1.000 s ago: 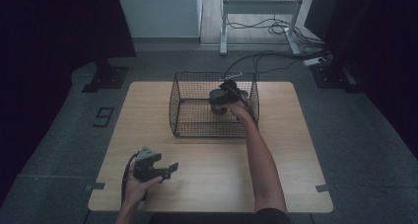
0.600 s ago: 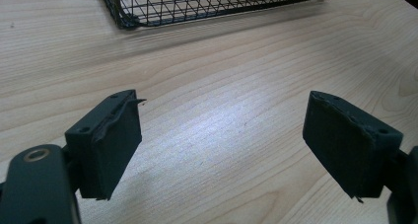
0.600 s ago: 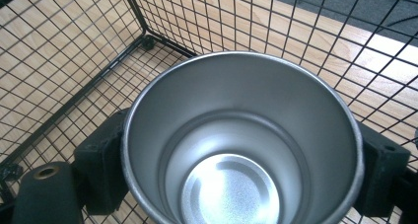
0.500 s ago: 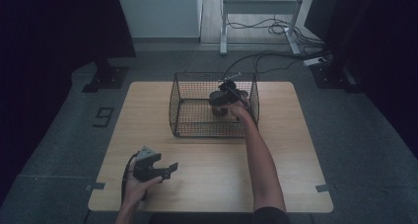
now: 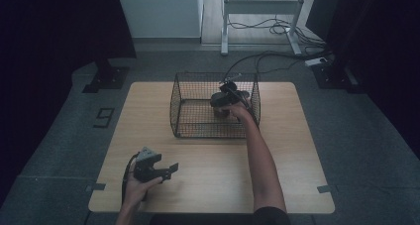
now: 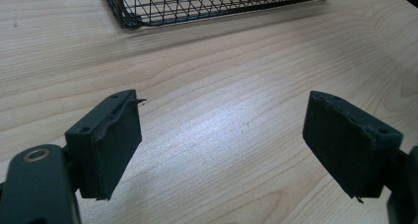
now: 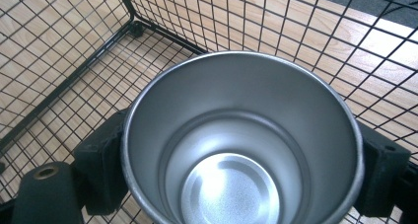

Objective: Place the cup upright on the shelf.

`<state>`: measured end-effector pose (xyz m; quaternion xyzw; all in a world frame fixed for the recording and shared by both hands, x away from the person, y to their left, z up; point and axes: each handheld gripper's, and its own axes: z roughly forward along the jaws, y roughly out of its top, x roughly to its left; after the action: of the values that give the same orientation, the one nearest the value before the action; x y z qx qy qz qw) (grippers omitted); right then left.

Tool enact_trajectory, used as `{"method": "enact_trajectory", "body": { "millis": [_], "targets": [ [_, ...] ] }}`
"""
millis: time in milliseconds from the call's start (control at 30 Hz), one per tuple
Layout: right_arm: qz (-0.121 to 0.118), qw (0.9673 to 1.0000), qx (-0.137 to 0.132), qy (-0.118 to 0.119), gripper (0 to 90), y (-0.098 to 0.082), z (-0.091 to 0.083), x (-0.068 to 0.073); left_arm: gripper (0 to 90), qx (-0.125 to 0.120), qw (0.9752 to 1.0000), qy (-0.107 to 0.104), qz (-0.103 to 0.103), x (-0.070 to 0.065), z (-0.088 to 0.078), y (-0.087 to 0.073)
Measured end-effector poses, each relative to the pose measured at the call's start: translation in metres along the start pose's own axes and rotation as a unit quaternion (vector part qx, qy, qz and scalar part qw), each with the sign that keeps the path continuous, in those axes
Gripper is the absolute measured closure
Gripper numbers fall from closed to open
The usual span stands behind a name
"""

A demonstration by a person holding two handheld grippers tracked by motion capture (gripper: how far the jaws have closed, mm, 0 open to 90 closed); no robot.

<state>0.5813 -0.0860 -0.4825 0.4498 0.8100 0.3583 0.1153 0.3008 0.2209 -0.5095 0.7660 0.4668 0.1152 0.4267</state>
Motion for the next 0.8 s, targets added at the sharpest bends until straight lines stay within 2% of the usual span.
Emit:
{"method": "enact_trajectory", "body": {
  "millis": [233,367,500,700,800],
  "targets": [
    [0.004,1.0000,0.008,0.002,14.3,-0.001,-0.001,-0.001,15.1,-0.001,1.0000,-0.001,0.000,0.000,0.000,0.000],
    [0.005,0.9997,0.023,0.001,13.5,-0.002,-0.005,-0.001,15.1,-0.001,1.0000,-0.002,0.000,-0.001,0.000,0.000],
    [-0.006,0.9988,0.047,-0.017,12.3,-0.001,-0.008,0.001,15.1,-0.003,1.0000,-0.003,0.002,-0.002,-0.001,0.001],
    [-0.006,0.9986,0.048,-0.022,9.1,-0.001,-0.011,0.000,15.1,-0.003,1.0000,-0.003,0.003,-0.002,-0.001,0.001],
    [0.002,0.9994,0.026,-0.021,6.4,0.001,-0.018,-0.001,15.1,-0.003,1.0000,-0.004,0.003,-0.003,-0.001,0.001]
  ]
}}
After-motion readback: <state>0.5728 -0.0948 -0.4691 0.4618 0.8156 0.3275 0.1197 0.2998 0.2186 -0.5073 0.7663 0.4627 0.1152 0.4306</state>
